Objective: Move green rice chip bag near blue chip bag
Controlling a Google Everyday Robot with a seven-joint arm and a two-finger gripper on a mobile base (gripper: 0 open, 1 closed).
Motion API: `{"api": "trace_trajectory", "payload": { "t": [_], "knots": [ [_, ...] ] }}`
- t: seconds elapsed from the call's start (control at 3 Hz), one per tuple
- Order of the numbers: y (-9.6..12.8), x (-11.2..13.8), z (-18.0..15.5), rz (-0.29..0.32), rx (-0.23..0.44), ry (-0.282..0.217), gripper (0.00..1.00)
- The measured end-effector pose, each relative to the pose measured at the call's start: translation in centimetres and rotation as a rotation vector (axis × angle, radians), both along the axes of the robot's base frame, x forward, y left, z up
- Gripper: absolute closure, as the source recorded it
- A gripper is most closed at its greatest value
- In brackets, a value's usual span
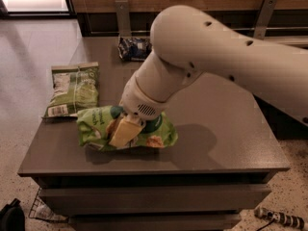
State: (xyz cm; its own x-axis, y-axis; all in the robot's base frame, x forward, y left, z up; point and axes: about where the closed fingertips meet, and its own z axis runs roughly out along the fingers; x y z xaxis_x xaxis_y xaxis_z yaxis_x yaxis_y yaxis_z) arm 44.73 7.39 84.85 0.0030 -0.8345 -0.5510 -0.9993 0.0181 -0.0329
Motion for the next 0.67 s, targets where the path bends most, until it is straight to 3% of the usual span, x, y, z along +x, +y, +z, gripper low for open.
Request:
{"api": "trace_trajectory", "payload": {
  "t": [0.33, 0.67],
  "knots": [
    [-3.53, 2.77, 4.18, -0.094, -0.021, -0.033, 1.00],
    [-2.84, 1.91, 4.76, -0.080, -0.013, -0.058, 1.00]
  ]
}}
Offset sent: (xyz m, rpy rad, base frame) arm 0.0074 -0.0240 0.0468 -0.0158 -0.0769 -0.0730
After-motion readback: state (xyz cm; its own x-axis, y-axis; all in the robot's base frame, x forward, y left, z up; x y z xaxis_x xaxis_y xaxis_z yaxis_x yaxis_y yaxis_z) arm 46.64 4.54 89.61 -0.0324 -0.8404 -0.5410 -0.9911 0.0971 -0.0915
